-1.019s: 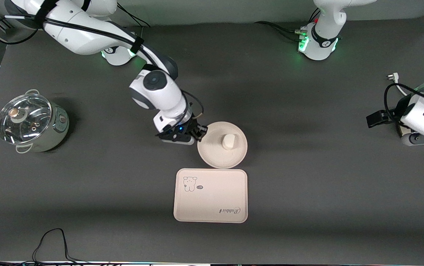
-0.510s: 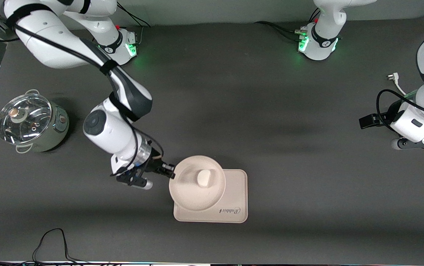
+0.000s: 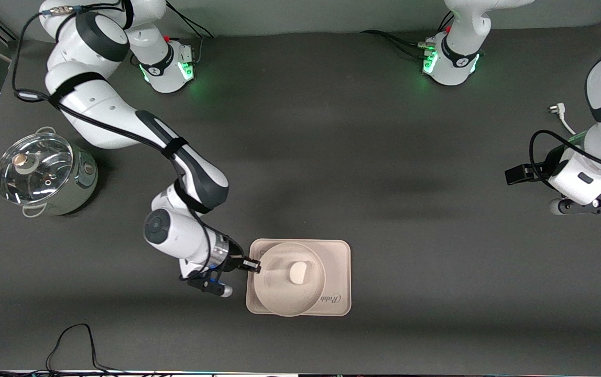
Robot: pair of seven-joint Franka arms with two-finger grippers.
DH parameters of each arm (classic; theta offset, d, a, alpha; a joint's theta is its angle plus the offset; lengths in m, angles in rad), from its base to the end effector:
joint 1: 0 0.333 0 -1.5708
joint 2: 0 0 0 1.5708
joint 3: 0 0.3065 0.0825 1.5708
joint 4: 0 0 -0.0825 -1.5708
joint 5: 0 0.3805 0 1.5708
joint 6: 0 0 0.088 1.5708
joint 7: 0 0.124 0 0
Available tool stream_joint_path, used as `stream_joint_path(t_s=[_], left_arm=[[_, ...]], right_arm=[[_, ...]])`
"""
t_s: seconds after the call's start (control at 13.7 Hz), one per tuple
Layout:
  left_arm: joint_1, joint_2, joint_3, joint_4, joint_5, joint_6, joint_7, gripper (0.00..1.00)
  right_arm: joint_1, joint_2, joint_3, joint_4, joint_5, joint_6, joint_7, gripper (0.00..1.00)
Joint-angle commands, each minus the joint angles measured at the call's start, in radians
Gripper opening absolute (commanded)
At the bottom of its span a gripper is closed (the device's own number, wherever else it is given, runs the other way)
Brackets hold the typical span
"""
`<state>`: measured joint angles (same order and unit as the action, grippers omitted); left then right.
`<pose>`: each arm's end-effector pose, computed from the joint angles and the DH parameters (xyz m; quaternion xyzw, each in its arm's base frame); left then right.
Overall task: Place bun in plate and plate on tray
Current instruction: 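Carry the plate with the right gripper onto the white tray, then lower the plate onto the tray and open the right gripper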
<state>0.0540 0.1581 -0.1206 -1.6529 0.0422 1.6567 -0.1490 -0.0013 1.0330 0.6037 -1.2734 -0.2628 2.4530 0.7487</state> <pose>0.5859 -0.0306 0.4769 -0.9963 -0.0377 0.0748 0.0195 0.6980 0.3205 0.2006 -0.9680 0.1419 -0.0352 0.2041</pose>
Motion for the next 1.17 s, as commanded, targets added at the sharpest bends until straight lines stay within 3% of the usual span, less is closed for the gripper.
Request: stream_joint_path(t_s=[0.0, 0.29, 0.36, 0.44, 0.58, 0.87, 1.09], left_arm=[[-0.006, 0.015, 0.007, 0.013, -0.03, 0.002, 0.0, 1.0], [-0.005, 0.014, 0.007, -0.001, -0.032, -0.006, 0.0, 1.0], [-0.005, 0.014, 0.007, -0.001, -0.032, -0.008, -0.001, 1.0], [0.001, 0.014, 0.007, 0.001, -0.032, -0.005, -0.003, 1.0], [0.007, 0.012, 0.012, 0.002, -0.032, 0.001, -0.003, 1.0], [0.006, -0.008, 0.013, 0.001, -0.028, -0.017, -0.003, 1.0], [0.003, -0.06, 0.013, -0.033, -0.028, 0.001, -0.018, 1.0]], right_arm=[[0.037, 0.036, -0.002, 0.055, -0.024, -0.008, 0.012, 0.0], [0.05, 0.075, -0.015, 0.057, -0.049, 0.046, 0.014, 0.0], [0.049, 0.073, -0.016, 0.057, -0.049, 0.044, 0.014, 0.33], [0.05, 0.07, -0.016, 0.055, -0.052, 0.046, 0.014, 0.96], [0.044, 0.047, -0.015, 0.057, -0.102, 0.038, 0.015, 1.0], [0.021, -0.071, -0.016, 0.046, -0.107, -0.072, 0.015, 1.0], [-0.022, -0.232, -0.019, 0.04, -0.066, -0.338, 0.006, 1.0]])
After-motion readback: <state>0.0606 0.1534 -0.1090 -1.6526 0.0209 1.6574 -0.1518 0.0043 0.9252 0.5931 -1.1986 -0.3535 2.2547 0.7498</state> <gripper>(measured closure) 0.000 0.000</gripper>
